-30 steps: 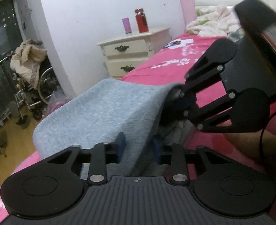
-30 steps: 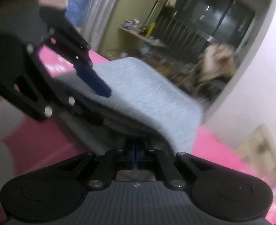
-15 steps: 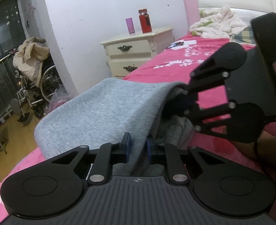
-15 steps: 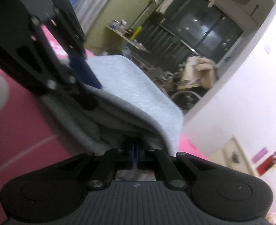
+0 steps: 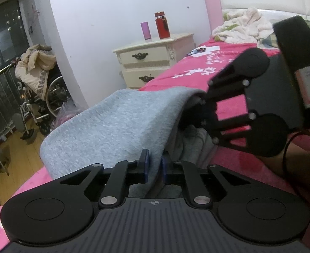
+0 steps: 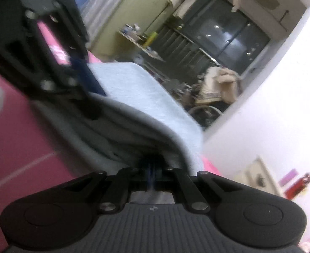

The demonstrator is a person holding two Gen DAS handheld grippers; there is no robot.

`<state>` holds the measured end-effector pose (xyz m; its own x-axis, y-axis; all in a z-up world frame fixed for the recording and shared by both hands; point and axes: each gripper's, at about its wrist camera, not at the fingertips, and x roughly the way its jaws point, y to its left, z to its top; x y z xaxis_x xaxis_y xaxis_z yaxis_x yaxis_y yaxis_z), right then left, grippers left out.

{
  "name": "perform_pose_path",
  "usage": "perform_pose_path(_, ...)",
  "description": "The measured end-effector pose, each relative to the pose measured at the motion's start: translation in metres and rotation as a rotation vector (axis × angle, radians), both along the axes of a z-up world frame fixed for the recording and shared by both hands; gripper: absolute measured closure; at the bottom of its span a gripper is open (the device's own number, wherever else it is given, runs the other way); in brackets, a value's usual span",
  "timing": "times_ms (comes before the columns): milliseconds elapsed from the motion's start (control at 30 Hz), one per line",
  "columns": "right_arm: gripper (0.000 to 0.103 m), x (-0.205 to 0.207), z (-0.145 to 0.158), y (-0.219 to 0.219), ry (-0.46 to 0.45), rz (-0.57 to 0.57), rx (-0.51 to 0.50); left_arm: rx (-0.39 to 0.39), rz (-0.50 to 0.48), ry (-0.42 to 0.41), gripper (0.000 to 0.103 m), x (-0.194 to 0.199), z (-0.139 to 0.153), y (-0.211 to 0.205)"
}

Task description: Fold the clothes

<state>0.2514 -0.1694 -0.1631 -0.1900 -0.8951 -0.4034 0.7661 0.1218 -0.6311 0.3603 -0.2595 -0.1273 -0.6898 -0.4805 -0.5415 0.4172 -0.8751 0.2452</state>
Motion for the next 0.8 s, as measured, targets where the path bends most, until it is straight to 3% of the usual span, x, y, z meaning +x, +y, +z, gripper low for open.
perform_pose_path(167,0.103,0.002,-0.001,0.013,0.014,0.058,-0.021,0.002,0.001,-0.004,0.093,0.000,-0.002,0.000)
perform_pose_path(233,0.103,0.008,-0.004,0.019,0.062,0.087,-0.039,0.003,0.001,-0.007,0.093,0.001,-0.003,0.001)
perform_pose_path(367,0.103,0.001,-0.005,0.008,0.088,-0.066,-0.019,-0.002,-0.001,-0.012,0.093,0.000,-0.002,0.002)
perform_pose_path(533,0.102,0.007,0.006,0.028,0.056,-0.014,-0.055,0.005,0.005,-0.021,0.093,0.000,-0.005,0.001)
perform_pose_path(600,0.101,0.003,0.010,0.030,0.003,-0.014,-0.023,0.007,0.007,-0.024,0.092,0.000,-0.005,0.001)
perform_pose_path(733,0.093,-0.026,0.023,0.028,-0.197,-0.085,0.072,0.003,-0.003,-0.024,0.086,-0.001,-0.001,0.003)
perform_pose_path(800,0.078,-0.044,0.027,0.036,-0.309,-0.124,0.115,0.004,-0.012,-0.019,0.079,-0.004,0.000,0.003)
